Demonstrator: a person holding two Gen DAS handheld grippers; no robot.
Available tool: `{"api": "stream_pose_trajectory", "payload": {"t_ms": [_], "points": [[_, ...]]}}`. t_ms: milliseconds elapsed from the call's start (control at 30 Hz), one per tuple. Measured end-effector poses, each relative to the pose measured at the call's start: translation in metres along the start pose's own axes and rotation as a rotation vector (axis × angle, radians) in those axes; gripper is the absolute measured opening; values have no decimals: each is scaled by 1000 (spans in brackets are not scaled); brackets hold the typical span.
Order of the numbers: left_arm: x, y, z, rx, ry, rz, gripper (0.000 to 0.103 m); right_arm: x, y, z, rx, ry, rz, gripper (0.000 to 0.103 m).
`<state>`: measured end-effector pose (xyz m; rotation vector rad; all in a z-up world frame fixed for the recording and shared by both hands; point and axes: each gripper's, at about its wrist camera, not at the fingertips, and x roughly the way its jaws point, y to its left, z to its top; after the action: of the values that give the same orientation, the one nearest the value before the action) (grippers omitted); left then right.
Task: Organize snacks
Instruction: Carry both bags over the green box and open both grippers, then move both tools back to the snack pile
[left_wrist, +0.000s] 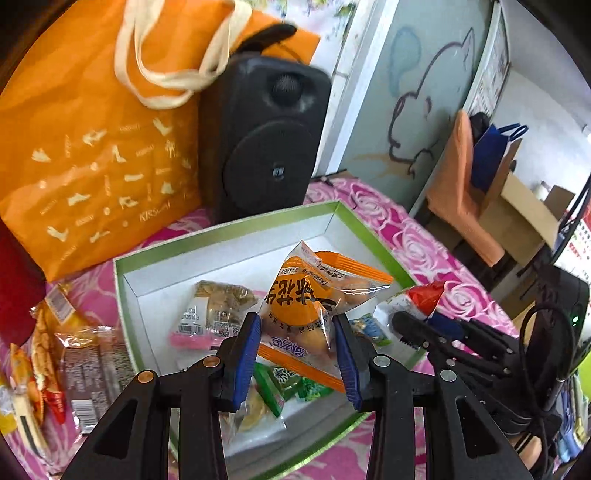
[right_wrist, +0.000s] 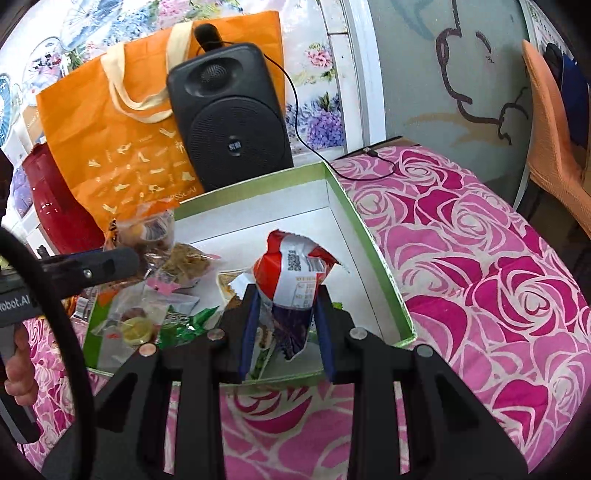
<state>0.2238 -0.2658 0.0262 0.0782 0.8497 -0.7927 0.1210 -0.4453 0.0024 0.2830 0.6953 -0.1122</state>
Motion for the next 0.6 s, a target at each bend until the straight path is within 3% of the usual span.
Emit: {"api": "stream_pose_trajectory", "payload": {"t_ms": [100,133,167,233,300,600], "points": [[9,1,-3,0,-1,21,42,10,-2,-1,-9,3,19,33],[8,1,-5,6,-15,29,52,12,-1,-1,-14,5,23,41],[5,1,-6,14,-38,47,73,14,-2,-2,-16,6,23,63],[-3,0,-5,13,-89,97,91,14,-1,-4,-20,-4,21,96],[-13,2,-3,4,-137,108,93,10,0,-7,-31,-28,31,100],[-24,11,-6,-32,-121,140,97,1,13,-12,-45,-17,34,102]]}}
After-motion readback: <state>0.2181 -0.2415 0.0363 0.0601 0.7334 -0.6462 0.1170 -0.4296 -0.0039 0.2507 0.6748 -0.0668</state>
